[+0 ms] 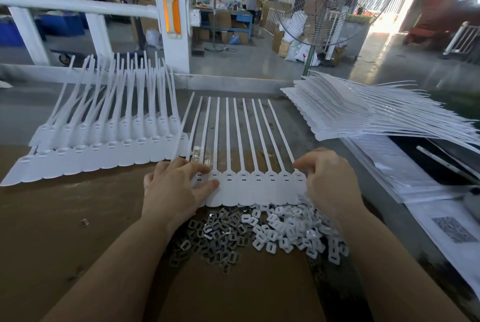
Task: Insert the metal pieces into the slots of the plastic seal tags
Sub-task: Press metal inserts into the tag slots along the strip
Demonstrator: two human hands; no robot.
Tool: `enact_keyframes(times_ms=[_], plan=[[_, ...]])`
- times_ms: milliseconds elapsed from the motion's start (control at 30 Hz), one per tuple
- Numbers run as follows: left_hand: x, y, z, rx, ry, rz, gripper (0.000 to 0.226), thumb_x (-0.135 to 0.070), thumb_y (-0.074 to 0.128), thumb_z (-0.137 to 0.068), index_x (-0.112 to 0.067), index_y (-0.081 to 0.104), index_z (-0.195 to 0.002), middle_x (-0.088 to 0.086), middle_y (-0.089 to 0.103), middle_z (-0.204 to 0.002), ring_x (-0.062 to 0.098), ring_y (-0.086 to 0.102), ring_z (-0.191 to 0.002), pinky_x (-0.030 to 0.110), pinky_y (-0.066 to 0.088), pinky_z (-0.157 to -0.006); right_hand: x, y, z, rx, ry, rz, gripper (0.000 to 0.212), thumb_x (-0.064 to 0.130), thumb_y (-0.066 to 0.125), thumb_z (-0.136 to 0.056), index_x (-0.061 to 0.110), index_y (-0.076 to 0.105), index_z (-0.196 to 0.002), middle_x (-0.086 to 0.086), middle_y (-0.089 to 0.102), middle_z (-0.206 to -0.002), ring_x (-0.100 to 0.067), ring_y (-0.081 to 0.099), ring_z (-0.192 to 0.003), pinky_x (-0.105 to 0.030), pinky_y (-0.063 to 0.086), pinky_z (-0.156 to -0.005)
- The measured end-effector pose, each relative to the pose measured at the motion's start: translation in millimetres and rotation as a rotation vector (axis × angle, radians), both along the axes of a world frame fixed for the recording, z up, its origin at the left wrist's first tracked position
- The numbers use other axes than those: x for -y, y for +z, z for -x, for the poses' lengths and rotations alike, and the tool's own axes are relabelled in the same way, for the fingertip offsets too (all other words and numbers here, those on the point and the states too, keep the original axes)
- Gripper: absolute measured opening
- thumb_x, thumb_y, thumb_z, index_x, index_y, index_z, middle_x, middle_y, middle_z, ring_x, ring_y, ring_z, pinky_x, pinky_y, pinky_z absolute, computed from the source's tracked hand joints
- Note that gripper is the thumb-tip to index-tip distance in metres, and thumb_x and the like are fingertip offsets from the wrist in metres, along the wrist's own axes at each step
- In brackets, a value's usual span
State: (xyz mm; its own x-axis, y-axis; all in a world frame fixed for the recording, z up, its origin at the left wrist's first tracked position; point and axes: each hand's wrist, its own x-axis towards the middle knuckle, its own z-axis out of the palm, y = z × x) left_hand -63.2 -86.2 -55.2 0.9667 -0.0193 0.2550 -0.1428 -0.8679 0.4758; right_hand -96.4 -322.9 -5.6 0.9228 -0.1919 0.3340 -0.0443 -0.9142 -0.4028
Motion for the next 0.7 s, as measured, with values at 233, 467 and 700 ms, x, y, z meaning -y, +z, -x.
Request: enact_keyframes(times_ms=[233, 467, 700], plan=[[1, 1, 1, 0.023, 0.009, 0.027, 0.024, -0.046, 0.048, -0.091, -0.043, 0.061, -0.112, -0.013, 0.052, -0.114, 0.014, 0.033, -0.118, 0.038, 0.02, -0.099, -41, -8, 9, 0.063, 0.117, -0.081, 0.033, -0.003, 0.048, -0.09, 0.017, 0.07, -0.103, 0.003, 0.064, -0.106, -0.014, 0.058, -0.097, -0.03, 0.048, -0.091], [1, 2, 1, 0.021, -0.009, 0.055, 0.024, -0.041, 0.046, -0.093, -0.045, 0.061, -0.112, -0.017, 0.052, -0.111, 0.012, 0.035, -0.117, 0.035, 0.019, -0.097, -51, -22, 11, 0.235, 0.173, -0.062, 0.026, -0.01, 0.057, -0.08, 0.007, 0.073, -0.089, -0.005, 0.069, -0.087, -0.021, 0.061, -0.081, -0.04, 0.05, -0.079], [-3, 7, -1, 0.043, 0.006, 0.194, 0.018, -0.032, 0.057, -0.091, -0.03, 0.067, -0.105, -0.016, 0.057, -0.093, 0.011, 0.054, -0.099, 0.035, 0.039, -0.097, -54, -29, 14, 0.43, 0.166, -0.047, 0.026, -0.018, 0.064, -0.067, 0.006, 0.071, -0.076, -0.004, 0.065, -0.075, -0.022, 0.062, -0.07, -0.038, 0.052, -0.069]])
